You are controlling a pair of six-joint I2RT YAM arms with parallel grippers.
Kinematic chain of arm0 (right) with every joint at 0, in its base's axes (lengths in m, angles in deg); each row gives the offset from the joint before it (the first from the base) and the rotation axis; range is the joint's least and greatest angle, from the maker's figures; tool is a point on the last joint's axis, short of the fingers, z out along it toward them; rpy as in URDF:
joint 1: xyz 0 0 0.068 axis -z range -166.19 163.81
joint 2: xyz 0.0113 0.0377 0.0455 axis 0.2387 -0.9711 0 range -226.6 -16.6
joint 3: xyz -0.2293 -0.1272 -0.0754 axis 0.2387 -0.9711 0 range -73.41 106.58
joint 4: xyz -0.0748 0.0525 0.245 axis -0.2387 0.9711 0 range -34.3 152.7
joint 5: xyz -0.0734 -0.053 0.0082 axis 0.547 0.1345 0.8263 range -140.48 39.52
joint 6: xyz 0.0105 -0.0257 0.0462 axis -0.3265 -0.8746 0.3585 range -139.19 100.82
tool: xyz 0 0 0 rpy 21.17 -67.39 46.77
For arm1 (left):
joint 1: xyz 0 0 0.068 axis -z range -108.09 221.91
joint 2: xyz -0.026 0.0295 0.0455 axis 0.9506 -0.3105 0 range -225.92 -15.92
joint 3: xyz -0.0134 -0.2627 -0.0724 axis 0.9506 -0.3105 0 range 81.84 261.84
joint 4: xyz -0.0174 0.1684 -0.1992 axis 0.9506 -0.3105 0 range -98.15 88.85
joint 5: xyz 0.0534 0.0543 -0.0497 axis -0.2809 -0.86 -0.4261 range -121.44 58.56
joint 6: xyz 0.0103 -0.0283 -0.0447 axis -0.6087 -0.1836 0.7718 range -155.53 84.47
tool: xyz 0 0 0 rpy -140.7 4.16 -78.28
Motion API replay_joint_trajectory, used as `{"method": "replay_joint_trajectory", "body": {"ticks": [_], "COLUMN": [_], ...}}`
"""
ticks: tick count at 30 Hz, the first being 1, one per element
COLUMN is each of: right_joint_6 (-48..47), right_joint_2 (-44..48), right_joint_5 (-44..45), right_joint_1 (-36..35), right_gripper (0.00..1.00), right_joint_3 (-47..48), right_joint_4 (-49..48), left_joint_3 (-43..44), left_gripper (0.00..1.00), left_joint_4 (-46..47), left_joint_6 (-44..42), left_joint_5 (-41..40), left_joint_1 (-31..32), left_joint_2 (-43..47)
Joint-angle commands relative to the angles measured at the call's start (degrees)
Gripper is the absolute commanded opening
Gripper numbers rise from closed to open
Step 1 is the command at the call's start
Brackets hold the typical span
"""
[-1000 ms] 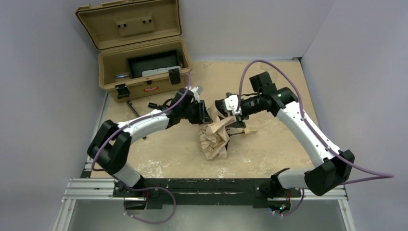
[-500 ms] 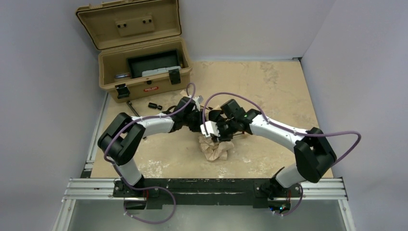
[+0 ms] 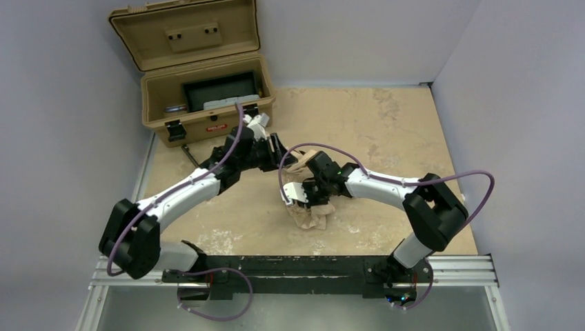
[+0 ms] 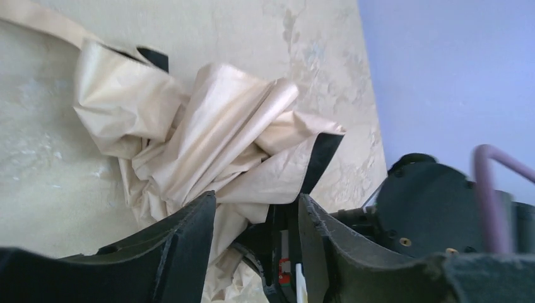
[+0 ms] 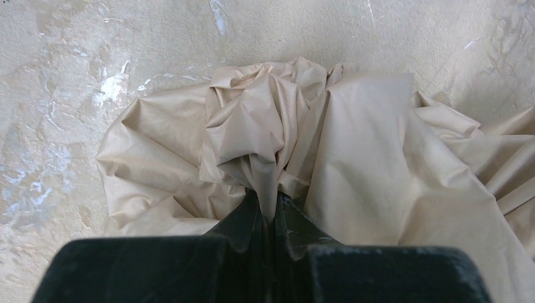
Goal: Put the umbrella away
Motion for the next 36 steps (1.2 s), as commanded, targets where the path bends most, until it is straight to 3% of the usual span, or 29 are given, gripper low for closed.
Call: {"method": "replay_joint_trajectory", "body": {"ticks": [1, 5, 12, 15, 18, 23, 25, 32, 34, 36], "right_joint_6": [0.3, 0.0, 0.3, 0.1, 0.3, 3.0, 4.5, 7.1, 6.5, 5.4], "right_joint_2": [-2.6, -1.2, 0.7, 0.8, 1.1, 0.5, -0.3, -4.1, -3.6, -1.8], "right_joint_5": [1.7, -0.6, -5.1, -7.2, -7.9, -3.3, -0.9, 4.5, 2.8, -0.3], "right_joint_1": [0.5, 0.5, 1.0, 2.3, 4.6, 6.5, 6.5, 6.5, 6.6, 6.5], "right_gripper": [0.00, 0.07, 0.12, 0.13, 0.12, 0.05, 0.00, 0.00, 0.07, 0.21], "right_joint_3": [-1.2, 0.1, 3.4, 3.9, 4.1, 2.8, 2.3, 2.4, 2.8, 3.5], "right_joint_4": [4.1, 4.8, 7.2, 8.0, 7.8, 2.4, -0.1, -3.7, -1.4, 2.5], "left_joint_3": [-1.5, 3.9, 13.3, 14.1, 11.7, 2.7, -0.7, -5.0, -4.9, -3.8], "left_gripper": [0.50, 0.50, 0.50, 0.45, 0.33, 0.16, 0.15, 0.18, 0.22, 0.25], "left_joint_4": [0.4, 0.2, -0.9, -3.3, -2.5, 7.7, 9.3, 8.7, 7.3, 4.4], "left_joint_6": [-0.2, -2.9, -4.7, -5.1, -4.2, 0.8, 2.2, 3.7, 3.8, 2.7], "left_joint_5": [-1.3, 2.9, 7.7, 8.9, 12.2, 18.5, 18.3, 15.6, 13.7, 11.2], "left_joint_1": [-3.6, -6.5, -5.0, -3.8, -2.4, 1.4, 2.9, 5.8, 5.8, 5.8], "left_joint_2": [3.7, -2.7, -18.6, -22.2, -24.1, -23.1, -21.9, -23.6, -23.7, -23.6]}}
